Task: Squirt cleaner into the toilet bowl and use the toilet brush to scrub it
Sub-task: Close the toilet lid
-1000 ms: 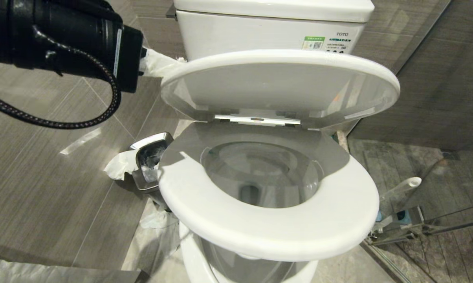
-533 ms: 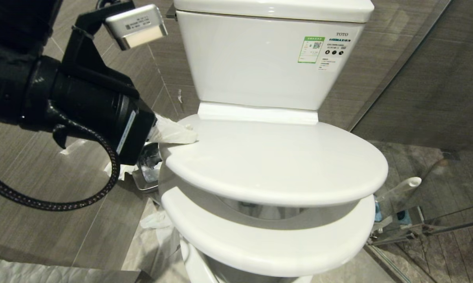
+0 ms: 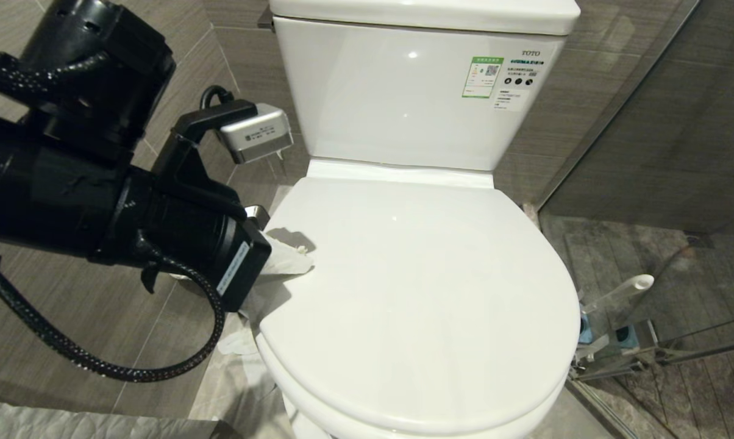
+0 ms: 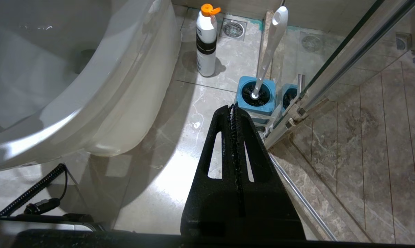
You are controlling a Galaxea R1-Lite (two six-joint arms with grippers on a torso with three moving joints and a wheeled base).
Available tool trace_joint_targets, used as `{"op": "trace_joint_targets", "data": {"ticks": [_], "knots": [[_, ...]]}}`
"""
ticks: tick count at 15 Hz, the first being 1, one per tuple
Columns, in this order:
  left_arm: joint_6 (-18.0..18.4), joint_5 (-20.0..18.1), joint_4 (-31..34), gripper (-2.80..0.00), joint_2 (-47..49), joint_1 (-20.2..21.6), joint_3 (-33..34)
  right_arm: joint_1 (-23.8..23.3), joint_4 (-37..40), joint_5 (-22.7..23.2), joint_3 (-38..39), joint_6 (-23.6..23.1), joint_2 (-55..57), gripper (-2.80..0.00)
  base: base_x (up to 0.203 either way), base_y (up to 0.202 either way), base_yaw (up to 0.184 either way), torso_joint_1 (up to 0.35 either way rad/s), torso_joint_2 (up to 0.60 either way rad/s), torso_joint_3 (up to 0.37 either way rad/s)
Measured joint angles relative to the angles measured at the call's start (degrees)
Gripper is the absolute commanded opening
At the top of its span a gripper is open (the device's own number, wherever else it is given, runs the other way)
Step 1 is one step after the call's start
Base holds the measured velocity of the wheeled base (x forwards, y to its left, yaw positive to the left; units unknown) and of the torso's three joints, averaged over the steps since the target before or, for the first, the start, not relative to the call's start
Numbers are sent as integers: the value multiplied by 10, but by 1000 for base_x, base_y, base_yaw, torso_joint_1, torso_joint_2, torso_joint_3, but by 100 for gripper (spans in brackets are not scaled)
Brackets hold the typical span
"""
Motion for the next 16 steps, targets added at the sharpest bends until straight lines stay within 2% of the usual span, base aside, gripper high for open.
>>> {"op": "trace_joint_targets", "data": {"ticks": [5,6,9,11,16], "knots": [[-8,14,-36,-280,5,-20,60,0,0,0,0,0,0,-280,0,0,0,0,0,0],[-9,33,-35,-280,8,-27,62,0,0,0,0,0,0,-280,0,0,0,0,0,0],[-17,120,-36,-280,17,-51,63,0,0,0,0,0,0,-280,0,0,0,0,0,0],[-17,132,-36,-280,21,-57,64,0,0,0,0,0,0,-280,0,0,0,0,0,0],[-20,135,-37,-280,28,-59,80,0,0,0,0,0,0,-280,0,0,0,1,0,11]]}}
